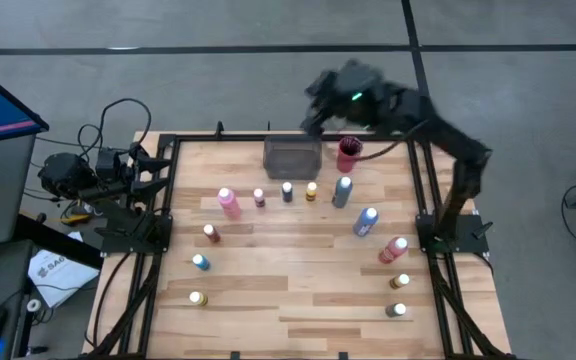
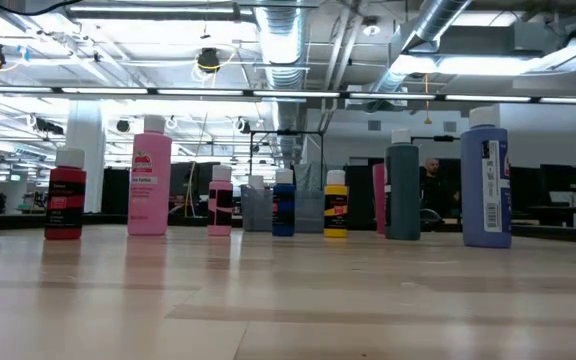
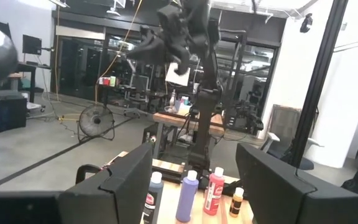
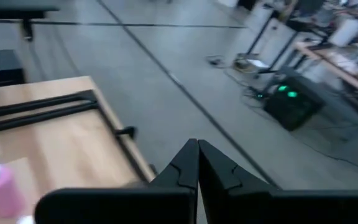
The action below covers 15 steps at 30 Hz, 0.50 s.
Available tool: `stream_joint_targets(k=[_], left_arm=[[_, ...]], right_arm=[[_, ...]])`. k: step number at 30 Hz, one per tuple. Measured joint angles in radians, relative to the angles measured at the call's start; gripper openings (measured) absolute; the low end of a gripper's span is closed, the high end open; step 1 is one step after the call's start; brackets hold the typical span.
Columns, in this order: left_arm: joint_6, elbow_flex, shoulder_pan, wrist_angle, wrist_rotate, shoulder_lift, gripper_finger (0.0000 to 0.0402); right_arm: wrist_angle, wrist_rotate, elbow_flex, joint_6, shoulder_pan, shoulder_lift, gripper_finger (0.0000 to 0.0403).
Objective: Pick & Place Paint Supplies
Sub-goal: Put the black paintbrush into the red cup
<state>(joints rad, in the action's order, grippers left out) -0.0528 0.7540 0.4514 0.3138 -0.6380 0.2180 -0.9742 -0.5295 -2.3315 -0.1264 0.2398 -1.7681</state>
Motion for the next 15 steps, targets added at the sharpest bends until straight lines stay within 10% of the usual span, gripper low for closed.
stream_joint_targets(k=[10, 15], left_arm=[[0.000, 0.000, 0.000, 0.000, -0.047, 0.000, 0.0225], [0.000, 0.000, 0.000, 0.000, -0.055, 0.000, 0.0225]], right_arm=[[-0.201, 0.167, 0.001, -0.060, 0.251, 0.191, 0.0000], [-0.158, 0.235, 0.209, -0.057, 0.337, 0.335, 0.0000]])
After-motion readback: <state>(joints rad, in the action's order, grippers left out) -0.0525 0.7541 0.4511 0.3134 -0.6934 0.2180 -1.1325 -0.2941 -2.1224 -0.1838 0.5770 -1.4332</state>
